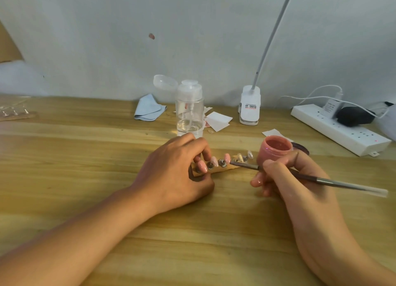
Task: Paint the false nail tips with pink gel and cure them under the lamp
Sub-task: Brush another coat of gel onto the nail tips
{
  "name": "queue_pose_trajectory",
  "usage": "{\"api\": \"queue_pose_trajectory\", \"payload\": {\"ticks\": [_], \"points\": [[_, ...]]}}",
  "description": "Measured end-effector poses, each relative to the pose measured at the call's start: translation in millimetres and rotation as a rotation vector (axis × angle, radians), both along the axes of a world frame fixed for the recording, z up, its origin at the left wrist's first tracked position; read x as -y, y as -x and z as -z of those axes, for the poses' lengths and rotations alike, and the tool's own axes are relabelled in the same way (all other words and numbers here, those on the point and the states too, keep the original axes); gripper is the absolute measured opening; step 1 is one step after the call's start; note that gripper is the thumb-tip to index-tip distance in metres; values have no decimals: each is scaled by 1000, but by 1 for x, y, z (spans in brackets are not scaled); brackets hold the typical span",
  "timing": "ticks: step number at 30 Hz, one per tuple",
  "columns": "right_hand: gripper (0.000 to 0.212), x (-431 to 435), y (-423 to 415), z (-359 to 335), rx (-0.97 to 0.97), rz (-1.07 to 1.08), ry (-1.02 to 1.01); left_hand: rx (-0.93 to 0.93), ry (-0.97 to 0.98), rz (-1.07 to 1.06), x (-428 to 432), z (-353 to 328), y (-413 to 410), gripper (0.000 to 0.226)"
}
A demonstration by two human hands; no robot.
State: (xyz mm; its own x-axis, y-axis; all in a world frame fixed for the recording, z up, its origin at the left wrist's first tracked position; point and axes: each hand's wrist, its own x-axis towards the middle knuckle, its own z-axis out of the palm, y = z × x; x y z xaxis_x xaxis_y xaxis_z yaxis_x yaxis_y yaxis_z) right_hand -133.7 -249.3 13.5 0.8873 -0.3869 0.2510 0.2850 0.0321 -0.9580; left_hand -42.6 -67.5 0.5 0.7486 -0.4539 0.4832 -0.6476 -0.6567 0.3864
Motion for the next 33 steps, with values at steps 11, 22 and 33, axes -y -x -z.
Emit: {"api": "queue_pose_trajectory", "payload": {"ticks": [11, 22, 33], "points": [[20, 0, -1, 2, 1, -4, 17, 2, -6, -1, 1, -2, 1, 23], [17, 0, 1, 2, 151, 50, 46, 37, -28, -11, 2, -6, 3, 22], [13, -2, 0, -6, 429, 306, 437, 209, 106, 34, 2, -10, 7, 16]]}}
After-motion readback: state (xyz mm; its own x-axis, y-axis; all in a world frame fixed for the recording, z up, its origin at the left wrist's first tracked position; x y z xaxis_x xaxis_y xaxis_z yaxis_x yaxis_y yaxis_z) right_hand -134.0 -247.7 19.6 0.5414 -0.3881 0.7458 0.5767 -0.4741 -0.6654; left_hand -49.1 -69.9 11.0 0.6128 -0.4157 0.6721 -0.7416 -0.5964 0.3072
